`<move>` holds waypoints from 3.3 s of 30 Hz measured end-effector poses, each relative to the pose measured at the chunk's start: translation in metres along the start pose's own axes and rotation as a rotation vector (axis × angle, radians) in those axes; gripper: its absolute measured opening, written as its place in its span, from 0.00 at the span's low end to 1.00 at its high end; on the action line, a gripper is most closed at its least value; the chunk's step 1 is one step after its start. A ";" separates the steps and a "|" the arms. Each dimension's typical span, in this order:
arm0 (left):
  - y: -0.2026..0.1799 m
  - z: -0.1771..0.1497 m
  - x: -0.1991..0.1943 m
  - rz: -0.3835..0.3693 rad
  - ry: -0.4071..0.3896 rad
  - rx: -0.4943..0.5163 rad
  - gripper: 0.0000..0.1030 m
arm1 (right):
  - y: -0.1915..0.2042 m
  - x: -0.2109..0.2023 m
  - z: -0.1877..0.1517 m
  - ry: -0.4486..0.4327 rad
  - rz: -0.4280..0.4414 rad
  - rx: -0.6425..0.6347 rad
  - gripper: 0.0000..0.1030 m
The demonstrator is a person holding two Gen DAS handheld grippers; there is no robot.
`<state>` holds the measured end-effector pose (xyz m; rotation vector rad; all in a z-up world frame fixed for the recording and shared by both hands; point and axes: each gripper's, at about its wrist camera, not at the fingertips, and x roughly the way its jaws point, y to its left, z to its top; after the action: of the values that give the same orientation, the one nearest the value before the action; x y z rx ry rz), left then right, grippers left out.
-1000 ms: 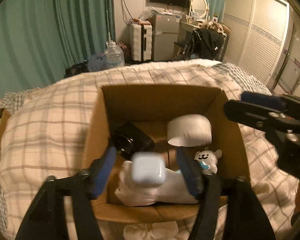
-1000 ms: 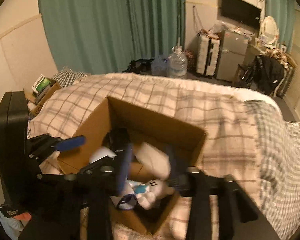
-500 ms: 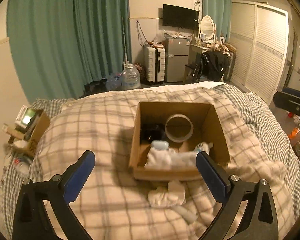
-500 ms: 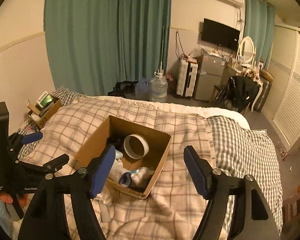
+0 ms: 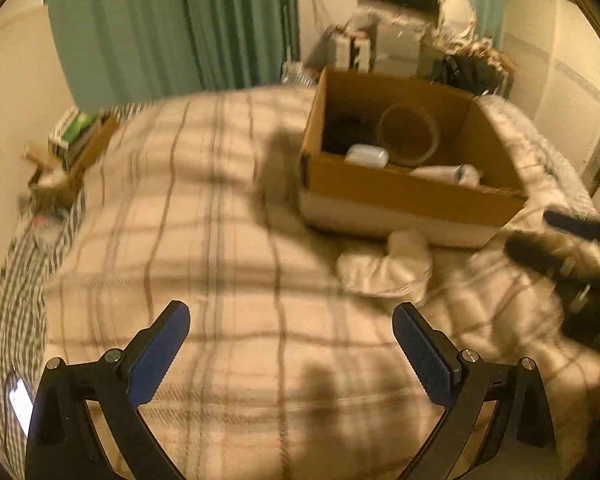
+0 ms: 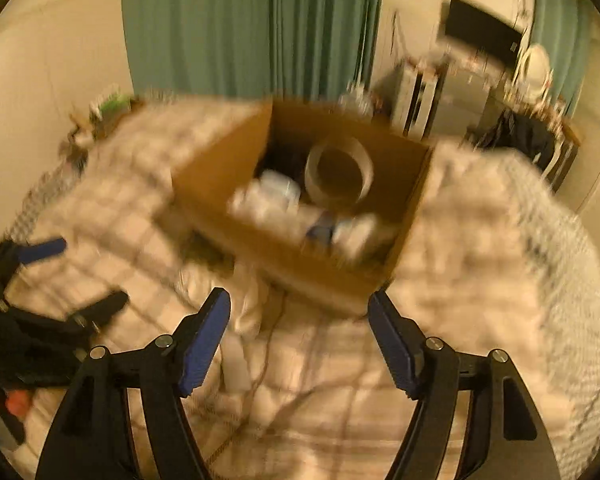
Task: Organize objects
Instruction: 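Grasp the white plastic tube beside the box with the right tool, then grasp the white lace cloth with the left tool while the right tool holds the tube, then lower the lace cloth into the box with the left tool while the right tool drops the tube in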
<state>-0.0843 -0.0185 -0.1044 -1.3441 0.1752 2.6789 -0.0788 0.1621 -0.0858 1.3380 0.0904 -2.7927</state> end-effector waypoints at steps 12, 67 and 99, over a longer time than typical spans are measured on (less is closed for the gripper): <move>0.015 -0.008 0.020 -0.025 0.043 -0.061 1.00 | 0.035 0.088 -0.032 0.316 0.117 -0.077 0.44; -0.064 0.011 0.008 -0.297 0.097 0.012 0.20 | -0.027 -0.069 -0.032 -0.052 -0.044 0.078 0.17; -0.047 0.168 0.006 -0.231 -0.120 0.056 0.19 | -0.045 -0.039 0.133 -0.200 -0.105 -0.059 0.19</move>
<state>-0.2121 0.0563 -0.0112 -1.1090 0.0761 2.5306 -0.1607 0.1976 0.0291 1.0639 0.2405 -2.9668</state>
